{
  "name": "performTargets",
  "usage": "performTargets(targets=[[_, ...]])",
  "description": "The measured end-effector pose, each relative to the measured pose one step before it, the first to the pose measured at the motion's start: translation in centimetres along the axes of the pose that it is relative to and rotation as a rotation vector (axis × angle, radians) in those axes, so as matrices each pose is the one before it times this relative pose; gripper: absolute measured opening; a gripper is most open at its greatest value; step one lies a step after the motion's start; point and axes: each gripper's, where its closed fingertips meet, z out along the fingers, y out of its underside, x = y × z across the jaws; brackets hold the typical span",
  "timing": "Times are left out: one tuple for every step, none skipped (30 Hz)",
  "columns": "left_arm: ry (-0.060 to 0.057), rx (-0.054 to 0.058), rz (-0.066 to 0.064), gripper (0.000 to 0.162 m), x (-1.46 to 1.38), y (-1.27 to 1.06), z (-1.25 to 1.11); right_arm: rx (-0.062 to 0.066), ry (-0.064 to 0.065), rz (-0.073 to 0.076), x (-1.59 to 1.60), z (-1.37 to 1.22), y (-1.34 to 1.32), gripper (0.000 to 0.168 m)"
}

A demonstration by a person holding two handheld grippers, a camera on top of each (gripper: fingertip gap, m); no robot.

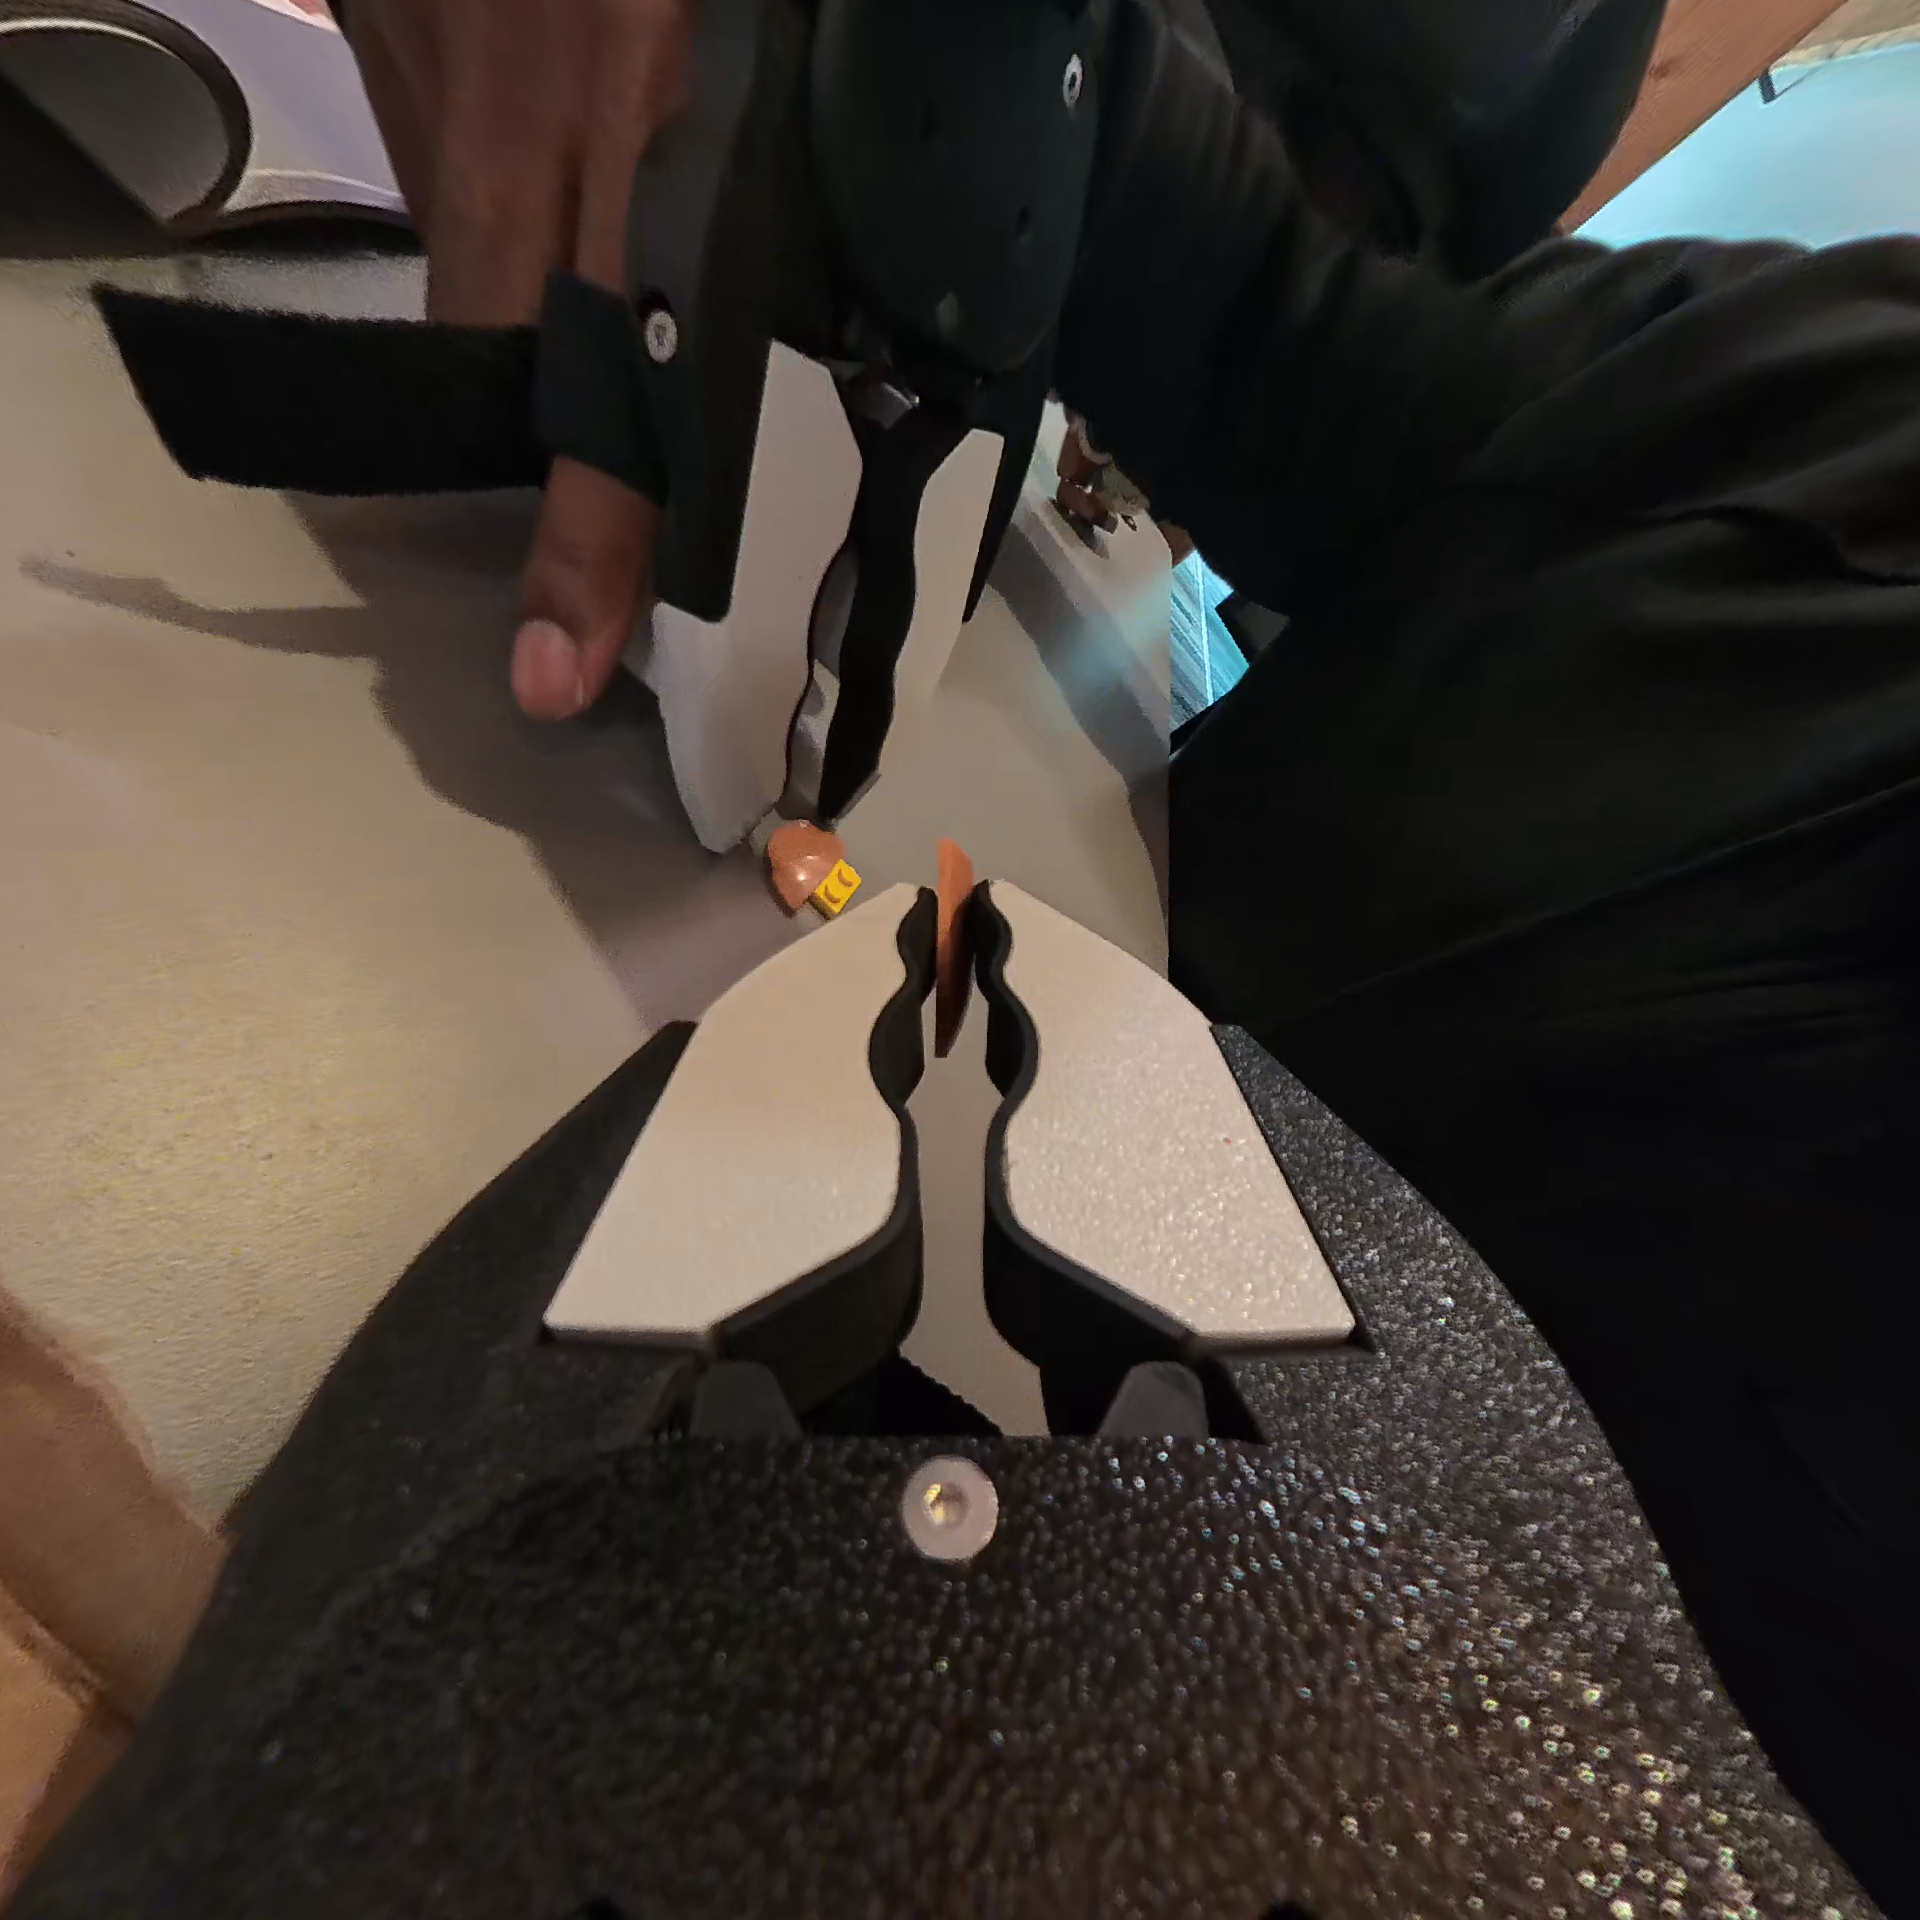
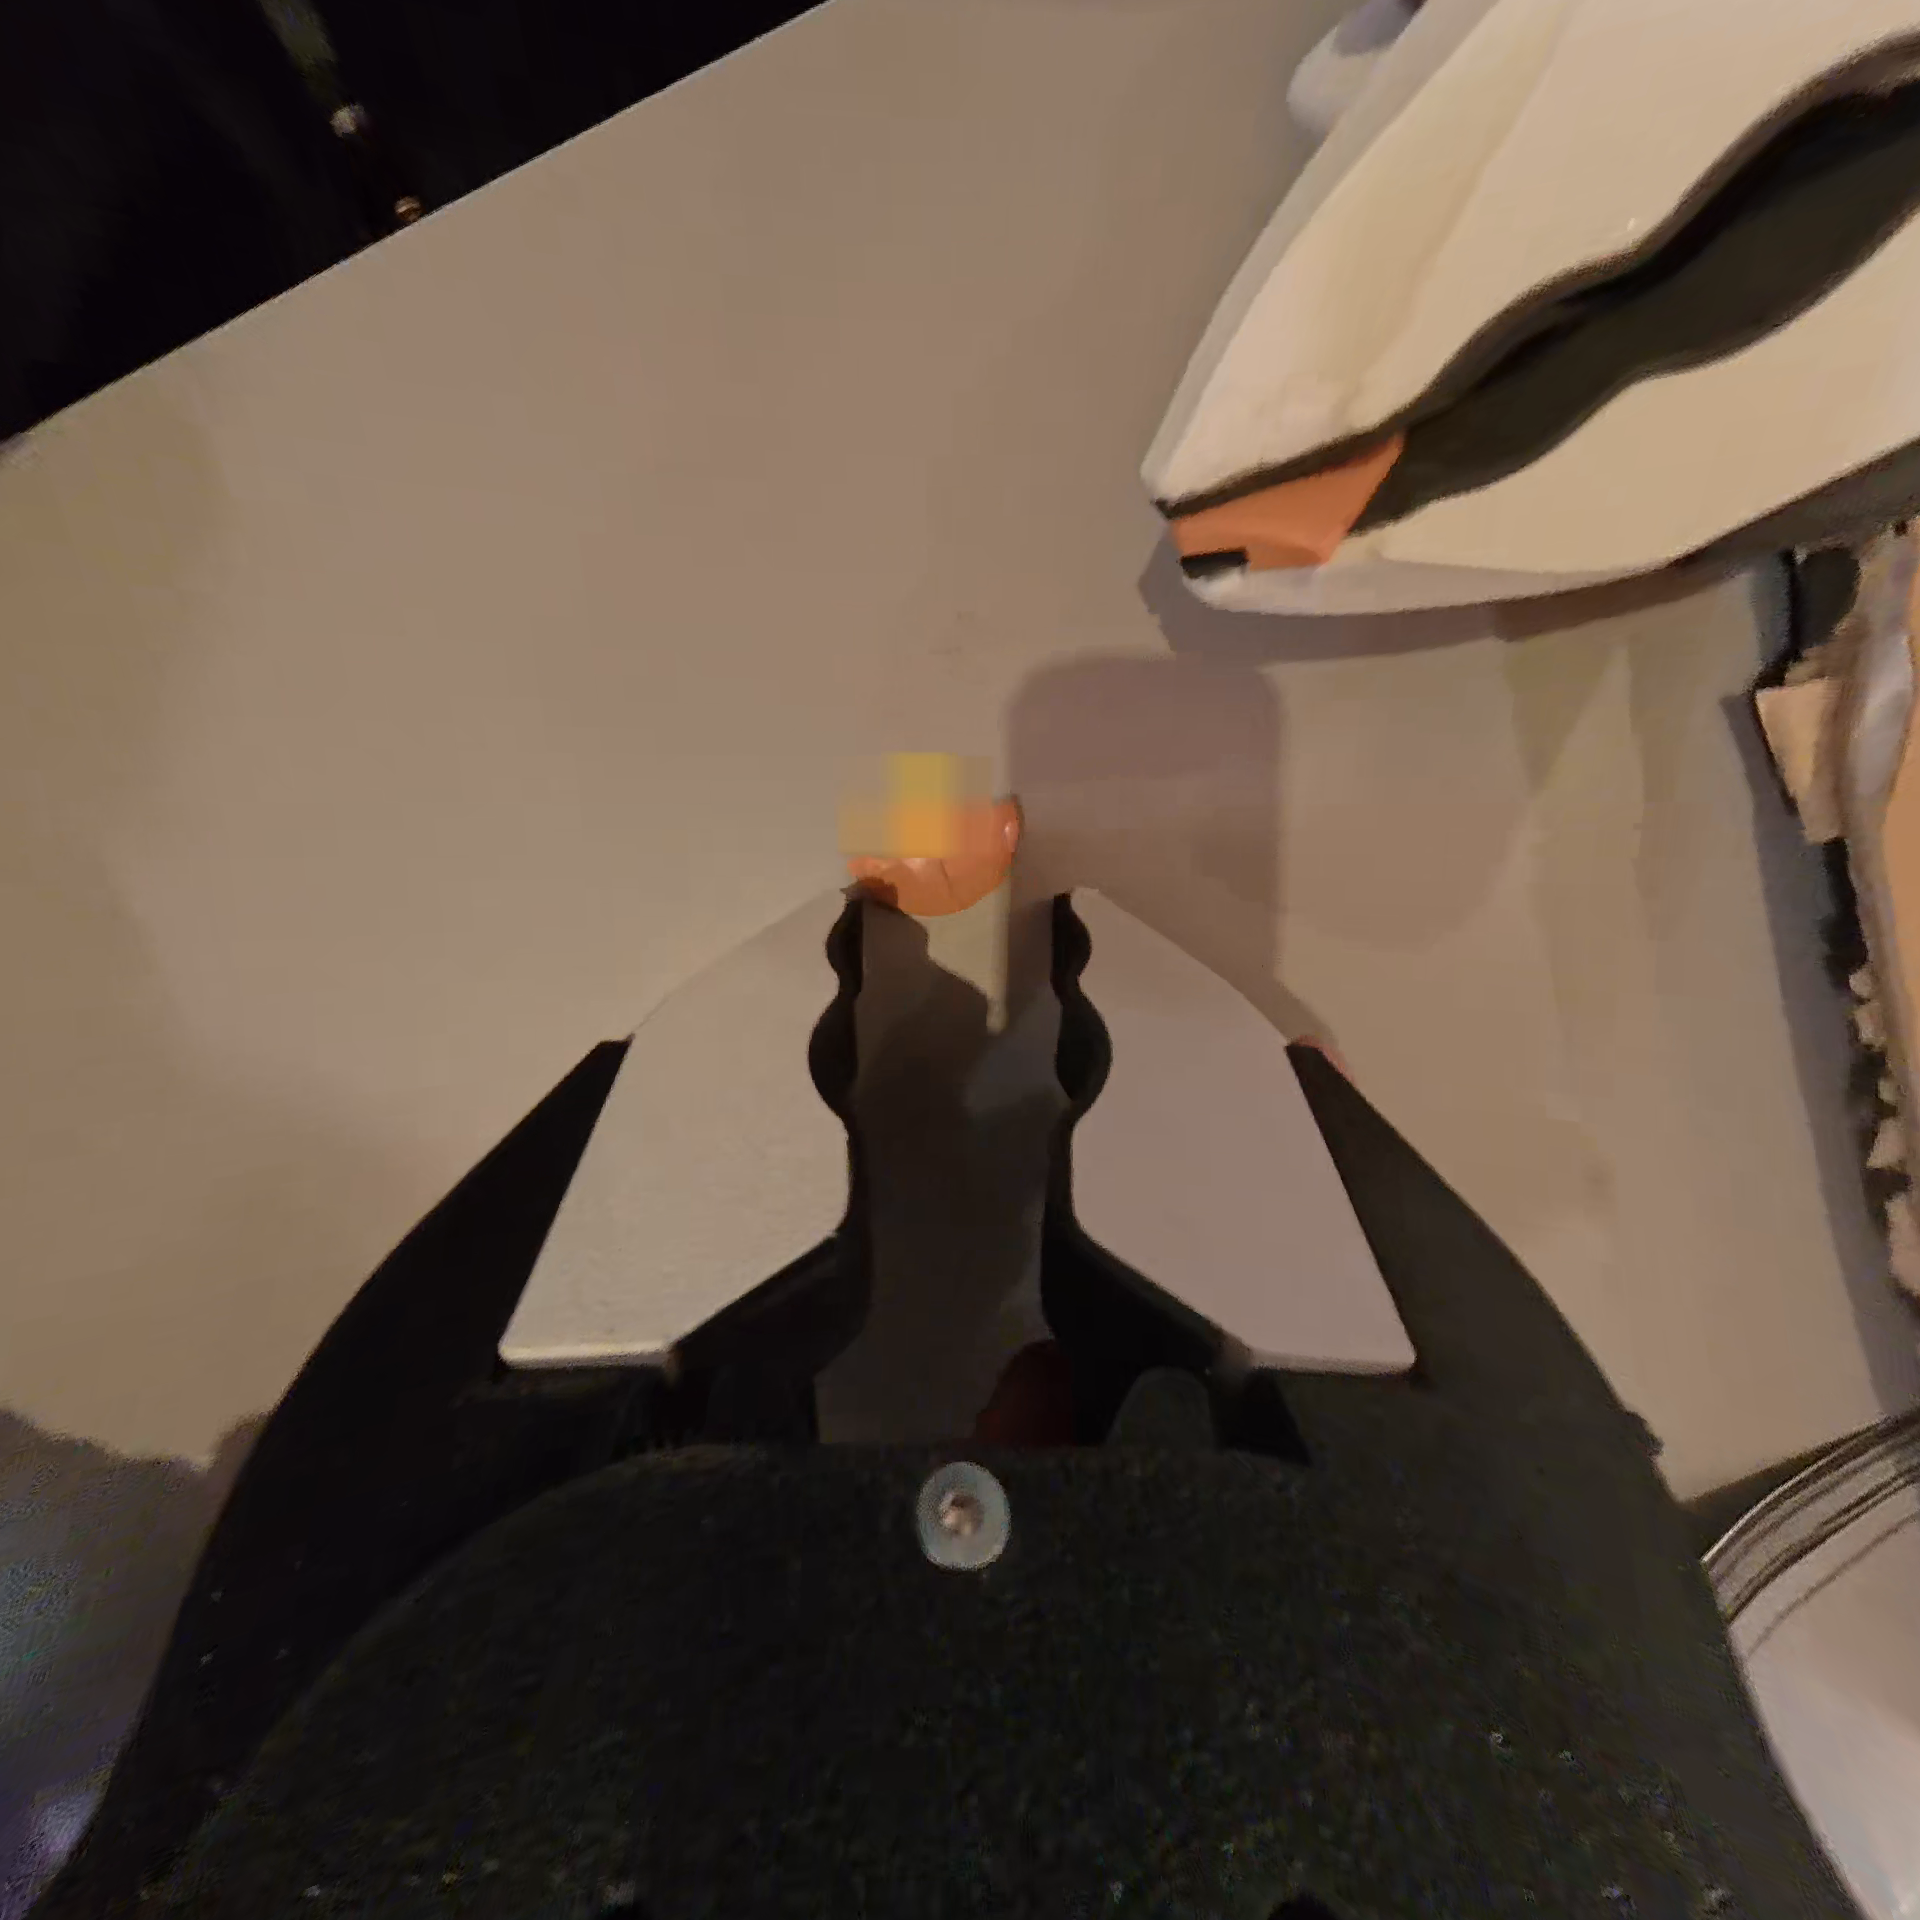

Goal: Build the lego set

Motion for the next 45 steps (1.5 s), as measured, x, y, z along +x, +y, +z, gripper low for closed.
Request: performTargets(targets=[[-0.0001,-0.0006,-0.0028,0.006,-0.028,0.014,0.008,-0.0104,-0.0116,-0.0195,0.091,0.002,0.014,0.038],[0.0017,0.0,-0.003,0.006,-0.016,-0.003,0.0,-0.0104,-0.0103,-0.0103,0.11,-0.005,-0.018,0.039],[0.0029,0.0017,-0.0029,0.006,0.001,-0.022,-0.026,-0.0057,-0.0075,-0.006,0.085,0.037,-0.075,0.04],[0.0022,0.004,-0.0019,0.006,0.009,-0.048,-0.036,-0.003,-0.0028,-0.0078,0.049,0.064,-0.1,0.04],[0.0022,0.0042,0.0006,0.006,0.022,-0.049,-0.035,-0.0027,-0.0009,-0.0094,0.006,0.083,-0.11,0.04],[0.0024,0.002,0.001,0.006,0.034,-0.02,-0.016,-0.0023,-0.0005,-0.0098,-0.043,0.096,-0.13,0.041],[0.0037,0.0,0.0005,0.006,0.048,0.006,-0.008,-0.0027,-0.0011,-0.0098,-0.071,0.104,-0.145,0.041],[0.0032,-0.0009,-0.0001,0.006,0.032,0.013,0.003,-0.0041,-0.0032,-0.0086,-0.092,0.088,-0.137,0.041],[0.0016,-0.0004,0.0003,0.006,0.015,-0.001,0.005,-0.0056,-0.003,-0.0079,-0.083,0.063,-0.096,0.041],[0.0017,-0.0007,0.0006,0.006,0.024,0.013,0.002,-0.0056,-0.0007,-0.0088,-0.046,0.048,-0.054,0.041],[0.0032,-0.0005,0.0019,0.006,0.051,0.014,-0.001,-0.0055,-0.0025,-0.0072,-0.05,0.016,-0.043,0.041],[0.0027,0.0011,0.0024,0.006,0.051,0.0,-0.02,-0.0001,-0.0016,-0.003,-0.058,0.05,-0.085,0.041],[0.0022,0.0024,0.002,0.006,0.052,-0.022,-0.026,0.0061,-0.0001,0.0004,-0.064,0.082,-0.146,0.04],[0.0031,0.0026,0.0018,0.006,0.055,-0.016,-0.037,0.0073,0.0014,-0.0004,-0.089,0.088,-0.155,0.04],[0.0031,0.0023,0.0022,0.006,0.056,-0.014,-0.025,0.007,0.0019,0.0009,-0.126,0.096,-0.169,0.038],[0.0006,0.0023,0.0019,0.006,0.027,-0.026,-0.033,0.0022,0.005,0.0047,-0.078,0.044,-0.094,0.036],[0.0,0.001,0.0009,0.006,0.007,-0.008,-0.01,-0.0053,0.0068,0.0076,-0.062,0.012,-0.014,0.034],[0.0004,-0.0006,0.0013,0.006,0.008,0.017,0.009,-0.0075,0.0077,0.0062,-0.073,-0.023,0.025,0.032],[-0.0005,-0.0012,0.0014,0.006,0.005,0.016,0.016,-0.0048,0.0148,0.0039,0.017,-0.021,-0.003,0.032],[-0.001,-0.0016,0.0009,0.006,-0.004,0.028,0.015,-0.0025,0.021,0.0014,0.12,-0.044,-0.011,0.034],[0.0001,-0.0021,0.0011,0.006,0.011,0.033,0.025,-0.0002,0.0187,0.0008,0.091,-0.04,0.015,0.036],[0.0,-0.002,0.0015,0.006,0.015,0.024,0.024,-0.0005,0.0146,0.0004,0.065,-0.066,0.058,0.037],[-0.0008,-0.0015,0.0009,0.006,-0.004,0.021,0.023,-0.0011,0.0098,0.0034,0.05,-0.08,0.11,0.039],[-0.0004,-0.0014,0.0005,0.006,0.0,0.022,0.01,0.0003,0.0008,0.0087,-0.022,-0.077,0.156,0.04],[-0.0006,-0.0011,0.0006,0.006,-0.003,0.017,0.013,0.0044,-0.0055,0.0104,-0.052,-0.05,0.133,0.039],[-0.0014,-0.0009,0.0002,0.006,-0.011,0.014,0.014,0.0086,-0.0079,0.0072,-0.06,-0.011,0.057,0.039],[-0.0021,-0.0008,0.0008,0.006,-0.024,0.013,0.015,0.0092,-0.0138,0.0052,-0.111,0.025,0.011,0.036],[-0.0024,-0.0009,0.0014,0.006,-0.016,0.017,0.011,0.006,-0.0154,0.0044,-0.08,0.03,0.005,0.035],[-0.0027,-0.0006,0.0011,0.006,-0.023,0.02,0.015,0.0046,-0.0109,0.0042,0.003,0.048,-0.023,0.034],[-0.0021,0.0001,0.0004,0.006,-0.024,0.003,0.007,0.0059,-0.0041,0.0033,0.057,0.046,-0.083,0.033],[-0.0018,0.0008,-0.0001,0.006,-0.025,-0.009,-0.008,0.0041,-0.0007,0.0025,0.06,0.064,-0.089,0.032],[-0.0022,0.001,-0.0005,0.006,-0.032,-0.017,0.001,0.0004,0.0033,0.0081,0.067,0.045,-0.053,0.032],[-0.0024,0.0004,-0.0006,0.006,-0.033,0.002,0.005,-0.0032,0.0098,0.0117,0.1,0.035,-0.048,0.032],[-0.0023,-0.0006,-0.0009,0.006,-0.033,0.009,0.006,-0.0055,0.0102,0.0171,0.05,0.019,-0.039,0.031],[-0.003,-0.0015,-0.0014,0.006,-0.047,0.02,0.022,-0.0063,0.0178,0.0173,0.085,0.027,-0.033,0.031],[-0.0046,-0.0028,-0.0017,0.006,-0.068,0.023,0.042,-0.0069,0.0251,0.0236,0.14,0.011,-0.027,0.031],[-0.0047,-0.0041,-0.0017,0.006,-0.066,0.05,0.055,-0.0043,0.0355,0.0292,0.204,-0.012,-0.018,0.031],[-0.0056,-0.0043,-0.0009,0.006,-0.066,0.036,0.062,-0.0019,0.063,0.0228,0.471,-0.06,-0.031,0.031],[-0.0057,-0.0031,-0.0014,0.006,-0.074,0.029,0.059,-0.0018,0.0766,0.0177,0.543,-0.091,0.003,0.031],[-0.0071,-0.0011,-0.003,0.006,-0.11,-0.002,0.044,0.0025,0.0753,0.0207,0.46,-0.08,-0.004,0.029],[-0.0089,0.0012,-0.0057,0.006,-0.151,-0.039,0.025,0.0106,0.0842,0.0245,0.55,-0.131,-0.064,0.024],[-0.0091,0.0029,-0.0068,0.006,-0.165,-0.064,0.028,0.0048,0.0824,0.0273,0.467,-0.094,0.041,0.024],[-0.0085,0.0021,-0.006,0.006,-0.15,-0.068,0.018,0.0064,0.0879,0.0269,0.476,-0.109,0.044,0.024],[-0.0101,0.0,-0.0055,0.006,-0.161,-0.034,0.053,0.0164,0.0759,0.0257,0.273,-0.147,-0.036,0.024],[-0.0139,-0.0035,-0.0059,0.006,-0.202,0.013,0.071,0.013,0.0416,0.0195,-0.204,-0.126,0.04,0.024]])
